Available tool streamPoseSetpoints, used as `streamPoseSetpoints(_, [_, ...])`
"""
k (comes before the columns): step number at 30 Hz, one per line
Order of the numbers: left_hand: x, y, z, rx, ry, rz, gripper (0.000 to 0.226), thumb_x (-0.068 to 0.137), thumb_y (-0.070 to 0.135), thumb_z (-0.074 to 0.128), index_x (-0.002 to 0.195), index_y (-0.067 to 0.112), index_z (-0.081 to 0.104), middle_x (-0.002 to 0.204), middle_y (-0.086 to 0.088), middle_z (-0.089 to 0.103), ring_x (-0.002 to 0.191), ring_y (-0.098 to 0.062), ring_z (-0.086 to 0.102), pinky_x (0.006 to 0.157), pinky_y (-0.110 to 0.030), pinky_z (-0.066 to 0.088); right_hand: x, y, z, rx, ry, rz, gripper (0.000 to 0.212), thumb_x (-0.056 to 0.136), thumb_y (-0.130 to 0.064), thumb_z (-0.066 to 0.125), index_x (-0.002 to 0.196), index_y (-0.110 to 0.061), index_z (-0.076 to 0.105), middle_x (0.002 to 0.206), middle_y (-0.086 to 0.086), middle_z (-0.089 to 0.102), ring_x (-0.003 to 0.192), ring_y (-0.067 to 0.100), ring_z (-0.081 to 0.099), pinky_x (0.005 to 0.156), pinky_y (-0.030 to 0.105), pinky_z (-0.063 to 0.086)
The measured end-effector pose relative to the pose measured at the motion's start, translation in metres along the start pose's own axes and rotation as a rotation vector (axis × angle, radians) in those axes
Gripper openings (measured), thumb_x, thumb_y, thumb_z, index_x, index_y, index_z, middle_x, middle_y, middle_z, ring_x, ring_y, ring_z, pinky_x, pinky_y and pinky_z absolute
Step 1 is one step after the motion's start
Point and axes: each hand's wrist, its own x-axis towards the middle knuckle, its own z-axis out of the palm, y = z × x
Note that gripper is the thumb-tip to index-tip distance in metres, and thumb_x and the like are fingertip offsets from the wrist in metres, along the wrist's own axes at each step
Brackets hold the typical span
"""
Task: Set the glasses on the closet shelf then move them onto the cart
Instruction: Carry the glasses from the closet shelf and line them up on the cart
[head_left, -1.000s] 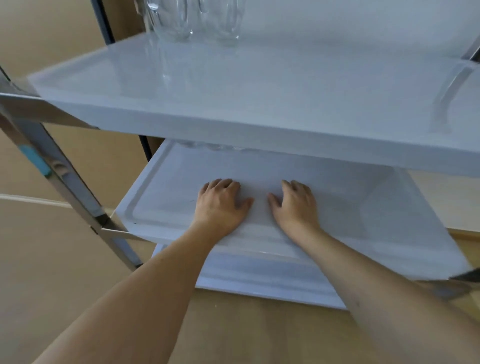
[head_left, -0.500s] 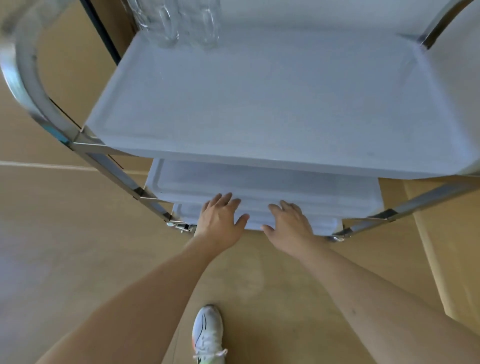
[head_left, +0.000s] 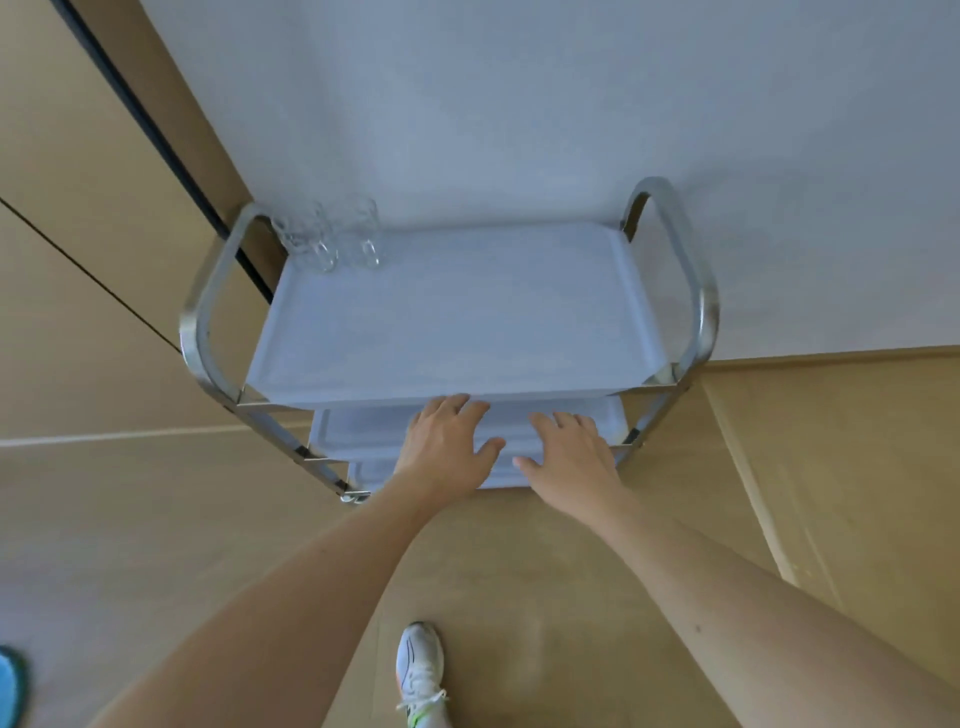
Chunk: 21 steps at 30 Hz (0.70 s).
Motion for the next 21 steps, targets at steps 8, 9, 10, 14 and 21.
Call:
streamPoseSetpoints(8, [0.009,0.135,-0.129,0.164,0.122,0.176,0.062,0.099,0.055,0.05,0.153,0.027,0.039,0.162,-0.006,0.032,0.151,-0.028,0.023,0.121,-0.045,0.022,-0.058,0.024,-0.163,-0.041,0.232,0.034,0.066,0.101,-0.051,0.046,0.157,-0.024,0.025,0.162,0.008,0.027,0.149,0.034,0.021,0.118,0.048,0.03])
streamPoseSetpoints(9, [0.012,0.15,-0.142,0.165,0.14,0.197,0.063,0.099,0.055,0.05,0.154,0.027,0.038,0.163,-0.006,0.031,0.151,-0.028,0.022,0.121,-0.046,0.023,-0.063,0.029,-0.18,-0.045,0.263,0.047,0.065,0.101,-0.051,0.046,0.156,-0.024,0.026,0.159,0.008,0.032,0.146,0.034,0.024,0.116,0.048,0.033])
streamPoseSetpoints(10, [0.015,0.168,-0.158,0.162,0.163,0.231,0.063,0.099,0.054,0.05,0.154,0.027,0.038,0.163,-0.006,0.031,0.151,-0.028,0.022,0.121,-0.046,0.023,-0.068,0.035,-0.201,-0.047,0.309,0.06,0.063,0.1,-0.051,0.046,0.155,-0.025,0.029,0.155,0.007,0.037,0.142,0.033,0.029,0.112,0.047,0.037])
streamPoseSetpoints(14, [0.032,0.228,-0.198,0.16,0.233,0.369,0.063,0.097,0.053,0.054,0.152,0.026,0.04,0.161,-0.006,0.034,0.15,-0.028,0.025,0.12,-0.047,0.026,-0.084,0.057,-0.266,-0.04,0.427,0.124,0.06,0.098,-0.044,0.05,0.152,-0.024,0.033,0.148,0.006,0.043,0.139,0.033,0.031,0.109,0.046,0.038])
streamPoseSetpoints(21, [0.079,0.329,-0.253,0.118,0.323,0.654,0.063,0.096,0.054,0.056,0.15,0.024,0.044,0.158,-0.006,0.04,0.146,-0.029,0.031,0.117,-0.048,0.032,-0.111,0.092,-0.366,-0.082,0.652,0.306,0.065,0.098,-0.044,0.053,0.155,-0.022,0.03,0.155,0.006,0.037,0.145,0.033,0.025,0.113,0.047,0.034])
